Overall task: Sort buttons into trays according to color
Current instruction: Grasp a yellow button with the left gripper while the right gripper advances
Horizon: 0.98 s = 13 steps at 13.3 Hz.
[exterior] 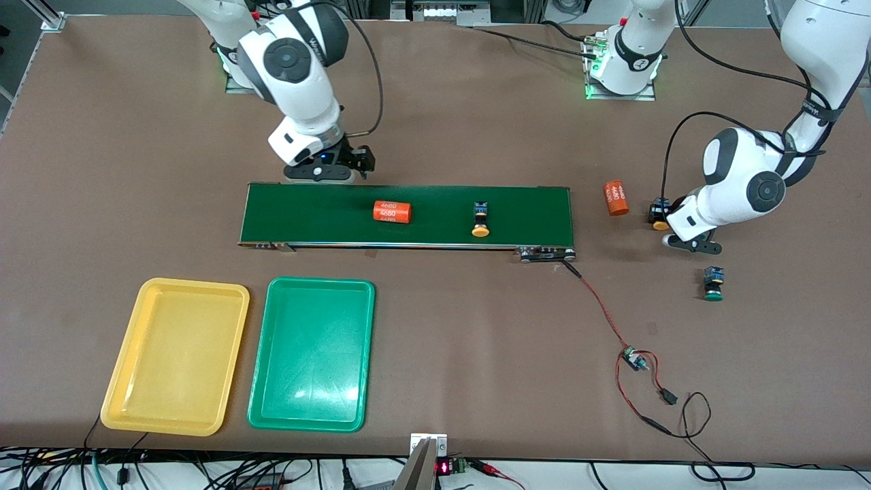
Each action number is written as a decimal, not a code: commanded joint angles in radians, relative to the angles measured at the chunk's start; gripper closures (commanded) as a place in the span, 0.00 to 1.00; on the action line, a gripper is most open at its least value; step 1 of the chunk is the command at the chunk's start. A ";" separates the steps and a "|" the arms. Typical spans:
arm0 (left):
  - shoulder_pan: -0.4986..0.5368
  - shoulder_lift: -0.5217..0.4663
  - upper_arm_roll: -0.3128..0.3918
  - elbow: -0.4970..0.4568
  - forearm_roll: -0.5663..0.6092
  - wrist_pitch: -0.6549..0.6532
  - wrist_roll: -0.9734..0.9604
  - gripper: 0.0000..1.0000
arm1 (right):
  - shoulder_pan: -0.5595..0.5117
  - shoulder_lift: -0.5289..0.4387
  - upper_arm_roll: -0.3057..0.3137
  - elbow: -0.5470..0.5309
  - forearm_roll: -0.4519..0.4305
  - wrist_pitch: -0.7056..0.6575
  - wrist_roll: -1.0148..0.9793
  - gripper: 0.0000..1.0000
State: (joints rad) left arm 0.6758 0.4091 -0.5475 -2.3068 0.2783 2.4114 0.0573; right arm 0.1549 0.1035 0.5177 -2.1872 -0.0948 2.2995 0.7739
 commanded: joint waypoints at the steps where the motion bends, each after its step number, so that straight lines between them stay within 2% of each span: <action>1: 0.011 -0.061 -0.041 0.036 0.019 -0.055 0.003 0.82 | 0.020 0.047 -0.001 0.061 -0.028 -0.017 0.050 0.00; 3: 0.013 -0.062 -0.104 0.133 0.006 -0.196 -0.002 0.81 | 0.029 0.074 -0.001 0.108 -0.034 -0.026 0.196 0.00; 6: 0.007 -0.056 -0.199 0.236 -0.049 -0.305 -0.065 0.82 | 0.048 0.099 -0.002 0.129 -0.057 -0.032 0.214 0.00; 9: -0.021 -0.040 -0.325 0.309 -0.056 -0.382 -0.247 0.82 | 0.067 0.145 -0.002 0.161 -0.059 -0.031 0.229 0.00; 11: -0.111 -0.001 -0.336 0.328 -0.057 -0.377 -0.344 0.82 | 0.080 0.186 -0.002 0.194 -0.063 -0.029 0.226 0.00; 13: -0.195 0.039 -0.333 0.349 -0.060 -0.362 -0.437 0.82 | 0.100 0.226 -0.002 0.220 -0.120 -0.025 0.222 0.00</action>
State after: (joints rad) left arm 0.5427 0.3853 -0.8826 -2.0051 0.2262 2.0579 -0.3102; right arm 0.2290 0.2730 0.5176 -2.0226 -0.1624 2.2895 0.9749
